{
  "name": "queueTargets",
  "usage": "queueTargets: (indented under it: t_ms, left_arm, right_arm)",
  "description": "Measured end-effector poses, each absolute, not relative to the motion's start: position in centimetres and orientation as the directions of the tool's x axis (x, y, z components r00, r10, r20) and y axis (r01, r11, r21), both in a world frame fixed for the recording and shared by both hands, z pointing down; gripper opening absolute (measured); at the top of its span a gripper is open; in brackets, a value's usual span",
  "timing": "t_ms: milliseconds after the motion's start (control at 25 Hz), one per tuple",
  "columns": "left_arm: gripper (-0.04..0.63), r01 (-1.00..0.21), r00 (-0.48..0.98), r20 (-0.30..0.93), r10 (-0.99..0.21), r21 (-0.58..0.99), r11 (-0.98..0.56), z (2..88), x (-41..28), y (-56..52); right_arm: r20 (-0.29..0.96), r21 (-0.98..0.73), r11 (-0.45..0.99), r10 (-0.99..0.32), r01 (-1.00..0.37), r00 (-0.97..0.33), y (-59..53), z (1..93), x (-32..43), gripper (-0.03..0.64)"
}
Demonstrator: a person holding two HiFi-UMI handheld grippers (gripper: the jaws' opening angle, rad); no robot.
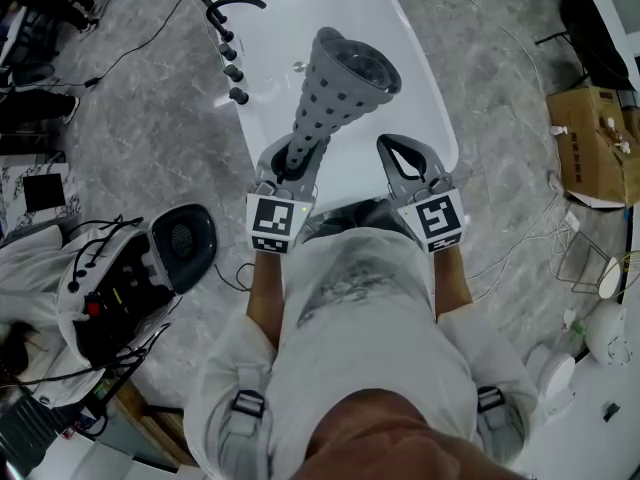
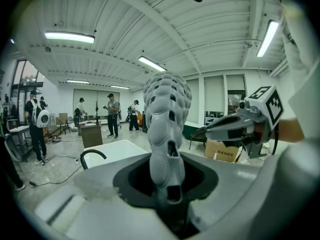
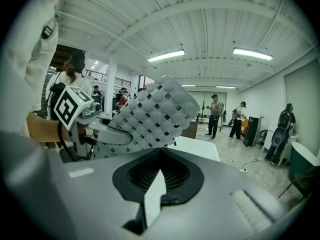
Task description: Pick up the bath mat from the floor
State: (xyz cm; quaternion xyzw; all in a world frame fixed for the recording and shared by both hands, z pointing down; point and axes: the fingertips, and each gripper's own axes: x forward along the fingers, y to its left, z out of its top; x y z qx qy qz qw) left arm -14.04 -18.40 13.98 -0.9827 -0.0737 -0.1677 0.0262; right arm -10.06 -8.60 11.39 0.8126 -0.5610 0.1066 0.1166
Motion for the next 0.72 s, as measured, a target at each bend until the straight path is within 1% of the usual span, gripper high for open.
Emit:
queueTargets:
  t_ms: [720]
  left_arm:
    - [0.109,0.155,0.926,0.351,0.136,-0.025,-0.988,14.9,-13.4,-16.5]
  right_arm:
    - [0.309,0.07,-0.337,-0.888,-0.939,0.341,-6.9,11.9,-9.4,0.002]
